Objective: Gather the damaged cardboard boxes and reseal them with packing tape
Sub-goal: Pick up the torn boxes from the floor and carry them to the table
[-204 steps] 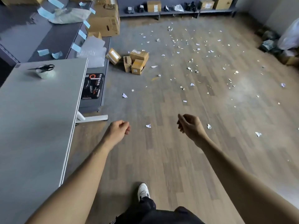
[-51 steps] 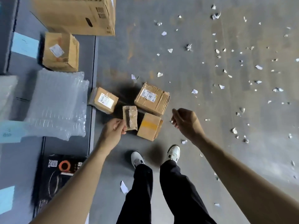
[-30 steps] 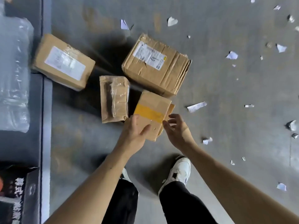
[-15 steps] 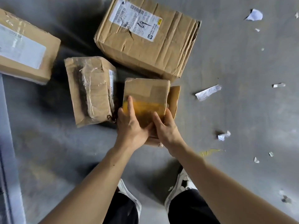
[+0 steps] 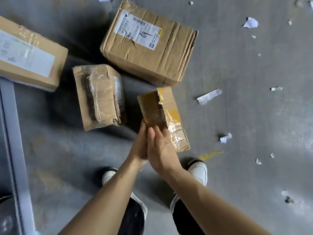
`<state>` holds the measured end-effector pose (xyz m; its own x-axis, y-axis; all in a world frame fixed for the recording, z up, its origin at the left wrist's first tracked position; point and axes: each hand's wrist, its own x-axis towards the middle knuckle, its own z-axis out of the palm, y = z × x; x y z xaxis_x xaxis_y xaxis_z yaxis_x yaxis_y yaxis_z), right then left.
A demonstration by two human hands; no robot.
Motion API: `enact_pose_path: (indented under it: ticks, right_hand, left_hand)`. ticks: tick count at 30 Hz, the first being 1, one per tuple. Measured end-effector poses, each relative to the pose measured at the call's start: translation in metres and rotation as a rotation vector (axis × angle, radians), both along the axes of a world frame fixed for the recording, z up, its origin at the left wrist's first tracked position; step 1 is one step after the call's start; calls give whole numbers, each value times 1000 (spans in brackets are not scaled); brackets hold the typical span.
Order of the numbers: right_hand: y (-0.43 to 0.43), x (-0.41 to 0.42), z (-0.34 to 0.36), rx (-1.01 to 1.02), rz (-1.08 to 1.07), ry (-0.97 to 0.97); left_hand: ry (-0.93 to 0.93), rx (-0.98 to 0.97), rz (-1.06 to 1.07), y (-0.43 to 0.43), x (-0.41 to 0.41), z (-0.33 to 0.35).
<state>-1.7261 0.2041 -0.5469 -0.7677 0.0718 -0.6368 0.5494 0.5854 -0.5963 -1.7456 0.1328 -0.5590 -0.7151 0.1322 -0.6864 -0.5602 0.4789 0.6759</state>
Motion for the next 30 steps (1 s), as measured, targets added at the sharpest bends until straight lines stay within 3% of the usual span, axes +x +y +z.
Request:
enact_pose_path:
  ticks: [2, 4, 6, 9, 12, 14, 30]
  right_hand:
    - [-6, 3, 10, 18, -46, 18]
    - [-2, 4, 21, -29, 1, 84]
    - [16, -1, 24, 14, -7, 186]
    - [47, -2, 7, 269, -126, 332]
    - [60, -4, -7, 349, -96, 123]
    - [66, -6, -14, 299, -124, 19]
    - [107, -5, -18, -199, -274, 22]
  left_hand:
    - [36, -30, 66, 4, 5, -9]
    - [39, -105, 277, 3, 11, -23]
    - [1, -65, 165, 8, 6, -16]
    - [-104, -77, 74, 9, 8, -21]
    - [-106, -37, 85, 9, 11, -25]
    - [-117, -51, 111, 10, 10, -21]
    - [-200, -116, 117, 3, 7, -25]
